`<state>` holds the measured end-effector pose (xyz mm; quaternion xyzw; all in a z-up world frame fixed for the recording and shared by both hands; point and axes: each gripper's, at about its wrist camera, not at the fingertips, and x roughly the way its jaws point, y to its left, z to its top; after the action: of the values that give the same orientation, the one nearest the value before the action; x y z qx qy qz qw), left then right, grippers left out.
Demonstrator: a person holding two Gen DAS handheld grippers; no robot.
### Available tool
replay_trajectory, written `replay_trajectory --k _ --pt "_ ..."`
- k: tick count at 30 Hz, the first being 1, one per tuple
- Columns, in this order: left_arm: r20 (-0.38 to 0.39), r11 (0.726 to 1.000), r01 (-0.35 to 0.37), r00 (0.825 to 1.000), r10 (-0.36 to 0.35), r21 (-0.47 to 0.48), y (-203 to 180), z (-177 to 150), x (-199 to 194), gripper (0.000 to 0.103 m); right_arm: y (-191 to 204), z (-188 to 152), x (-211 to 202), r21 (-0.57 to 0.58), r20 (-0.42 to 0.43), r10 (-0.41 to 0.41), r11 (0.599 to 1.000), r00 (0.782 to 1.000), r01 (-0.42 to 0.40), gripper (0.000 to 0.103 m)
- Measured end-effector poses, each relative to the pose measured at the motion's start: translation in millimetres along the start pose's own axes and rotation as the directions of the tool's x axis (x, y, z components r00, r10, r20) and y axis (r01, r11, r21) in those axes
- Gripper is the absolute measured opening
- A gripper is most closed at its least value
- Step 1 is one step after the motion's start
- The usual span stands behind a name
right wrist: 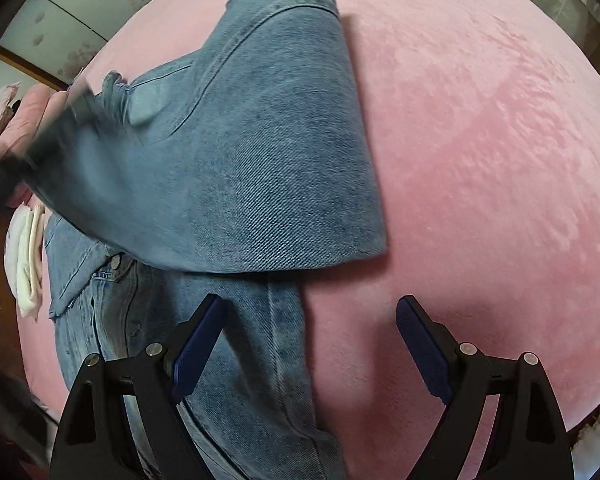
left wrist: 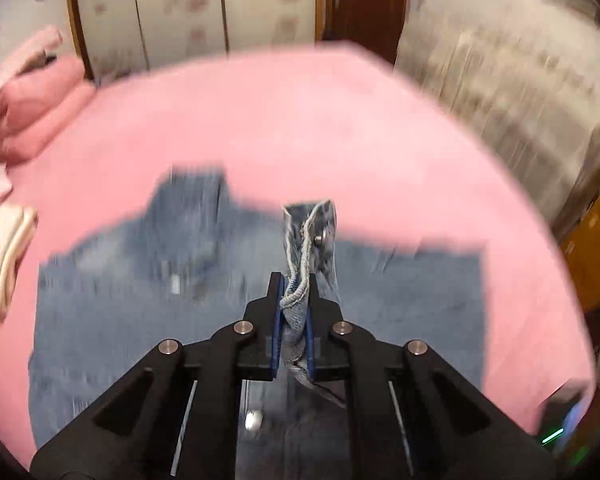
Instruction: Fold large clothes
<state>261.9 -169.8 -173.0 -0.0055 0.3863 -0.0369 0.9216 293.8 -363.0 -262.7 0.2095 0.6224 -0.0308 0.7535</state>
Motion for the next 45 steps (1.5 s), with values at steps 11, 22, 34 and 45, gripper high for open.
replay_trajectory --k 11,22,34,45 --pt "0.159 0.983 -0.125 0.976 0.145 -0.131 102.4 61.3 -38.2 0.006 32.8 16.5 -7.7 -0.109 0.061 -0.03 0.993 0.998 0.037 0.089" --pt "-0.37 0.834 -0.485 0.849 0.377 -0.262 254.7 -91.1 72.0 0.006 28.3 38.4 -0.7 -0.105 0.099 -0.144 0.983 0.985 0.154 0.089" --pt "-0.386 0.829 -0.41 0.885 0.26 -0.38 254.7 -118.3 50.2 0.006 -17.1 56.6 -27.1 0.102 0.118 -0.112 0.99 0.987 0.1 0.089" --pt "-0.419 0.797 -0.46 0.86 0.291 -0.392 272.5 -101.6 6.2 0.011 -11.1 27.0 -77.9 0.069 0.174 -0.247 0.969 0.953 0.239 0.041"
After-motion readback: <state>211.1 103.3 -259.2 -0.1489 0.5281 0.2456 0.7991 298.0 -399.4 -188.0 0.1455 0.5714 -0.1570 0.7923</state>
